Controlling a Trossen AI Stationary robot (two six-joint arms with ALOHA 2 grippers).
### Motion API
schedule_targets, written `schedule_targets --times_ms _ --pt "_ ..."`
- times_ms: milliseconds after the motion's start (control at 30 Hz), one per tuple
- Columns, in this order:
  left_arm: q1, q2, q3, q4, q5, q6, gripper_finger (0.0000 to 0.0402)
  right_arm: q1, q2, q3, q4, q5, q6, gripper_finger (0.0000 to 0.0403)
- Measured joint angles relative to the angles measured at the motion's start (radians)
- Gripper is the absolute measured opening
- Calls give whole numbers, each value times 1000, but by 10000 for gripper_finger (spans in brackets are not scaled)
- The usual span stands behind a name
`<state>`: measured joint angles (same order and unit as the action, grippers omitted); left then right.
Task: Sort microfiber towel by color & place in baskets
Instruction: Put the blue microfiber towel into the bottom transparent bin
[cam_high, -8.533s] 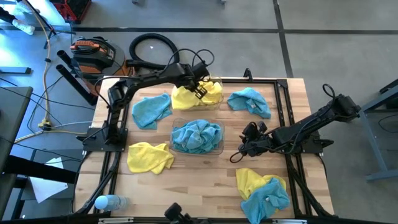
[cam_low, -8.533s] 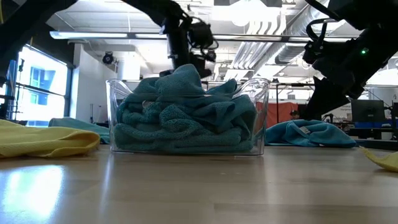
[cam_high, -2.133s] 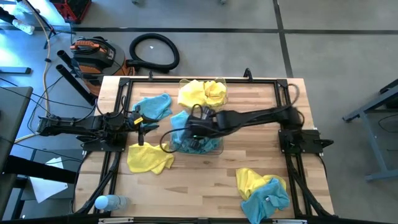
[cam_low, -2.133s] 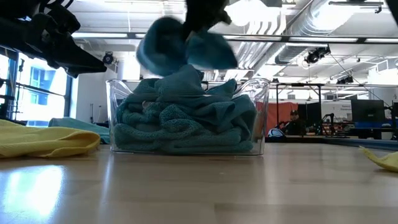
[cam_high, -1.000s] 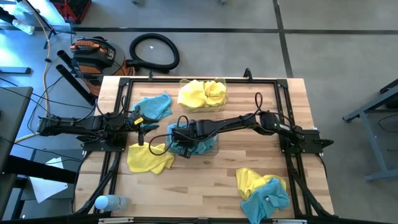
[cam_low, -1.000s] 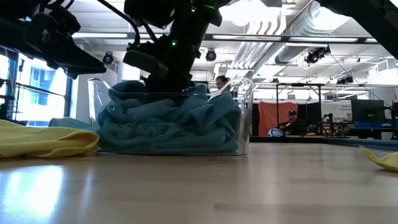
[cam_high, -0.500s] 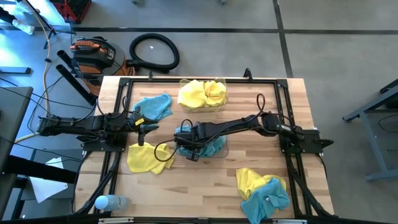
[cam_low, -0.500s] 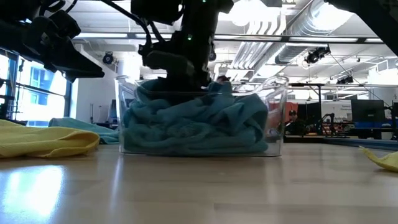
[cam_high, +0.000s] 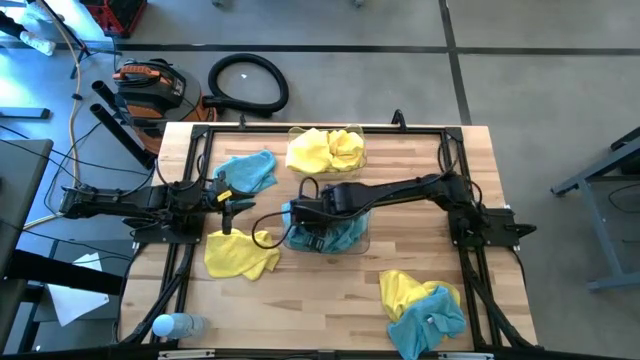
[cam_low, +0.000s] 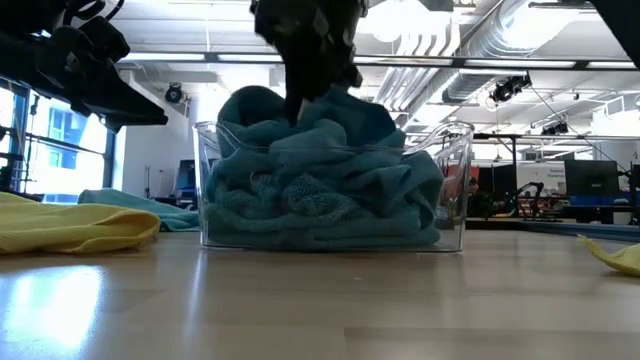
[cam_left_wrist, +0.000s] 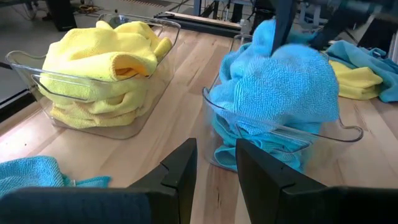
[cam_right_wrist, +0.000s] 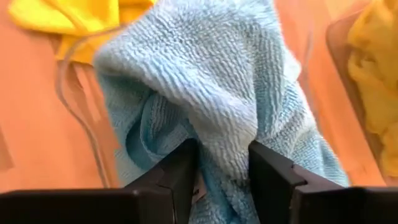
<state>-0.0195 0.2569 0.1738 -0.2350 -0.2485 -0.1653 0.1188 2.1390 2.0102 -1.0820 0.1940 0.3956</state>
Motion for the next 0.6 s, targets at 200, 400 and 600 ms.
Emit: schedule_targets --times_ms 200,400,600 --pt "0 0 0 -1 0 0 101 6 -52 1 -10 25 12 131" --pt "0 0 0 -1 0 0 101 34 -72 3 -49 141 45 131" --pt "0 0 0 -1 0 0 101 47 -70 3 2 218 46 131"
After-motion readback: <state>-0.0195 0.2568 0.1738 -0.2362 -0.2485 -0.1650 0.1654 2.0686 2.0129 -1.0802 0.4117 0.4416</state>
